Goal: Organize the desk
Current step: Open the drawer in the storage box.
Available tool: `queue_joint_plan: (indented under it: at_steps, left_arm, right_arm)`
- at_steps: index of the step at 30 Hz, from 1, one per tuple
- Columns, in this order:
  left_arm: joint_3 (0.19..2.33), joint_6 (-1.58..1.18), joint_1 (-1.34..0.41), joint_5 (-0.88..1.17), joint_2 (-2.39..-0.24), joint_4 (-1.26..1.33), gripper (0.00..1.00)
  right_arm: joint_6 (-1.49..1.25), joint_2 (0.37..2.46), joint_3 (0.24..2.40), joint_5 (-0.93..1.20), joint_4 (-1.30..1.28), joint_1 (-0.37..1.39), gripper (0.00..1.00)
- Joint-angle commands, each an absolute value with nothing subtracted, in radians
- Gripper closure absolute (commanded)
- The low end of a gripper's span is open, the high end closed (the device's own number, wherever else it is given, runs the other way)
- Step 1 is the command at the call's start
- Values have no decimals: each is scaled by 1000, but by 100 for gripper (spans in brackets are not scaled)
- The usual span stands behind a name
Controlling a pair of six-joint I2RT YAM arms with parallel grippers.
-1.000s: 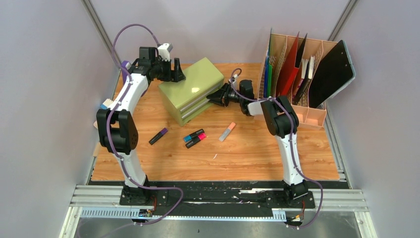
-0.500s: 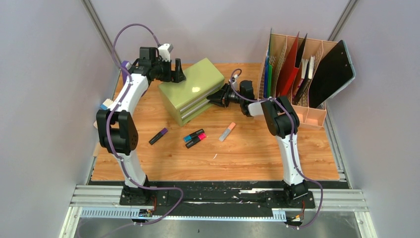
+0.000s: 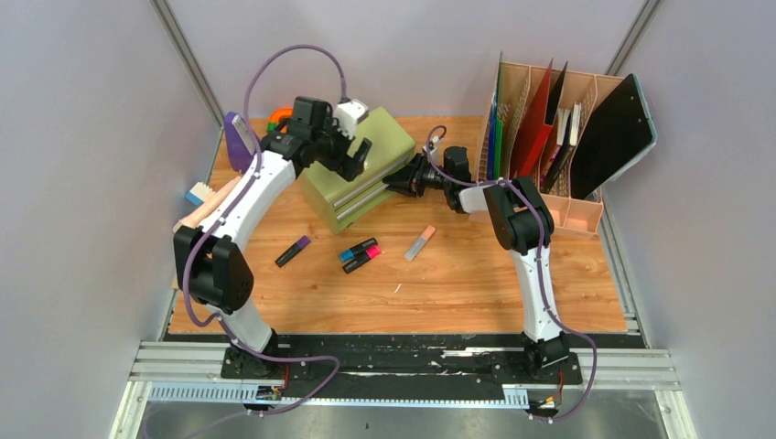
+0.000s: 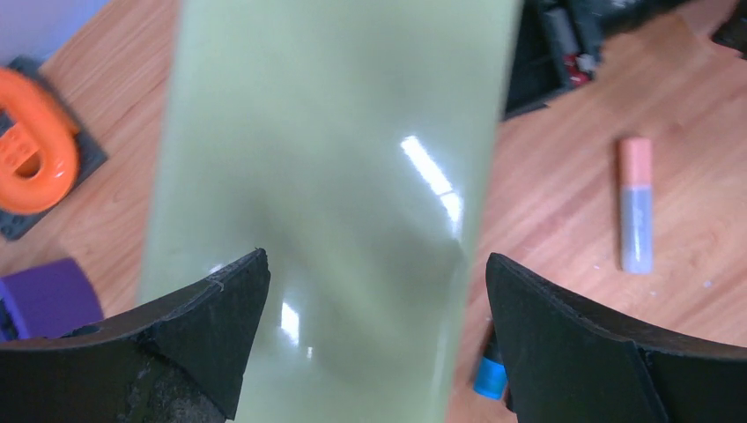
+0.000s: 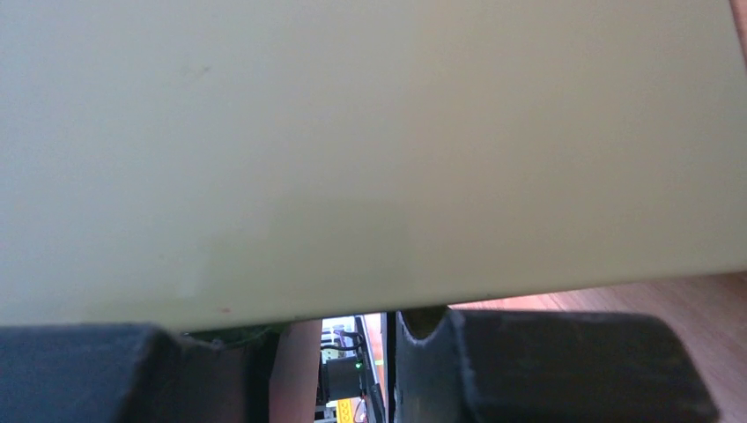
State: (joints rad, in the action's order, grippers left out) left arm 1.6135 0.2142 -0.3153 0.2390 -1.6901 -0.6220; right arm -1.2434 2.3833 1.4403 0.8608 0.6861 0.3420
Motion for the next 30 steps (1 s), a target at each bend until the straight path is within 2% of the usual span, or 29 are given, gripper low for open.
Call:
queue_joint_plan:
  at_steps: [1, 7, 14, 30]
  left_arm:
    - [1591, 287, -372, 214, -1660, -634, 0]
    - [1594, 286, -391, 250, -1674, -644, 0]
    - [1579, 329, -431, 70, -1708, -623, 0]
    - [1570, 349, -455, -129, -1787, -620, 0]
  right_arm:
    - [-1123, 2351, 1493, 880, 738, 334, 100]
    - [-1130, 2361, 1508, 883, 740, 333, 100]
    - [-1167, 2360, 1504, 892, 775, 334, 100]
    - [-1209, 2319, 1449, 927, 848, 318, 100]
